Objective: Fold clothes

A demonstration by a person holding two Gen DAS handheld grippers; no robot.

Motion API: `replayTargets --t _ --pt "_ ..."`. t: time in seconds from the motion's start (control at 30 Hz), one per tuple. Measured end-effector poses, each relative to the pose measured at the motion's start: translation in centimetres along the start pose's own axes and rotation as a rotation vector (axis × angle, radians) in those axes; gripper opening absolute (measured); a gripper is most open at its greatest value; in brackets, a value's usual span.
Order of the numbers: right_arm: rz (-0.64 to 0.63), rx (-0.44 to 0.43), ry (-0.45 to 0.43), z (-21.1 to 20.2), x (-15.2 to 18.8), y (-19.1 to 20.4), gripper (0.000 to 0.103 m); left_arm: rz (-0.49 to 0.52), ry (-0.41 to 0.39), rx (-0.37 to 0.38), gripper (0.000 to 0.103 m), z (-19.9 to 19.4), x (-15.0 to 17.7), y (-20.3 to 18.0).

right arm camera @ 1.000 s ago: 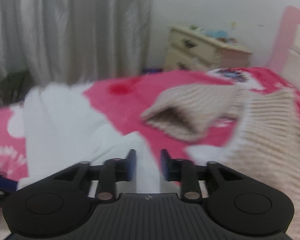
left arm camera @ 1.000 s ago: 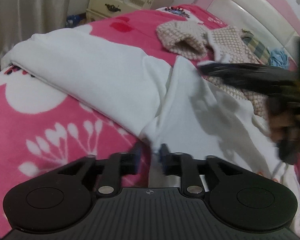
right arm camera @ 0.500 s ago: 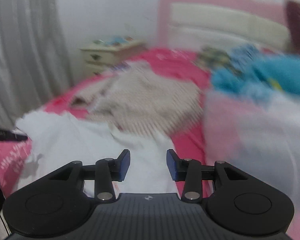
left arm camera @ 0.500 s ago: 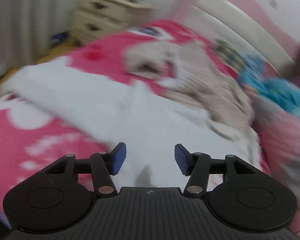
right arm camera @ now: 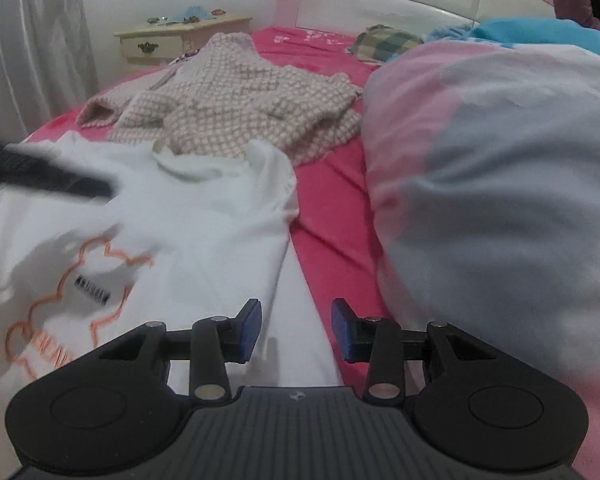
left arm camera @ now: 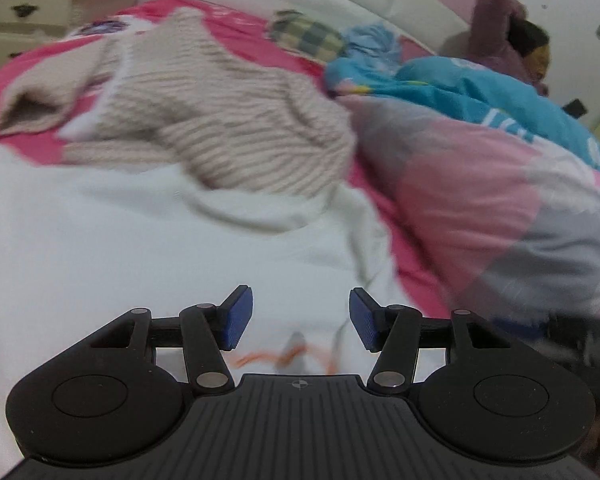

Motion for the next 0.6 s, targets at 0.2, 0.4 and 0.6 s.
replayTargets --t 0.2,0.4,0.6 --pt "0.243 -0.032 0.091 -3.8 4.7 -3.4 0.041 0.141 0.164 0.104 0.056 7.2 -2.2 -3.8" --pt "-0.075 0.105 0.044 -3.3 7.6 -1.5 0.040 0.226 0.252 0.105 0.050 12.3 -1.8 -6.8" --pt "-0.491 0.146 0.001 -1.3 9.5 2.9 0.039 0.245 0.223 0.083 0.024 12.2 -0.9 -7.1"
Point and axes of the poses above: each gripper's, at about its wrist camera, not at the fingertips, and z roughly the way its jaws point, y to its left, x to its underside, the point moved 2 cm from there along z, roughly the way its jaws point, and after that the axes turned 8 degrees about z, right-handed, at the moved point
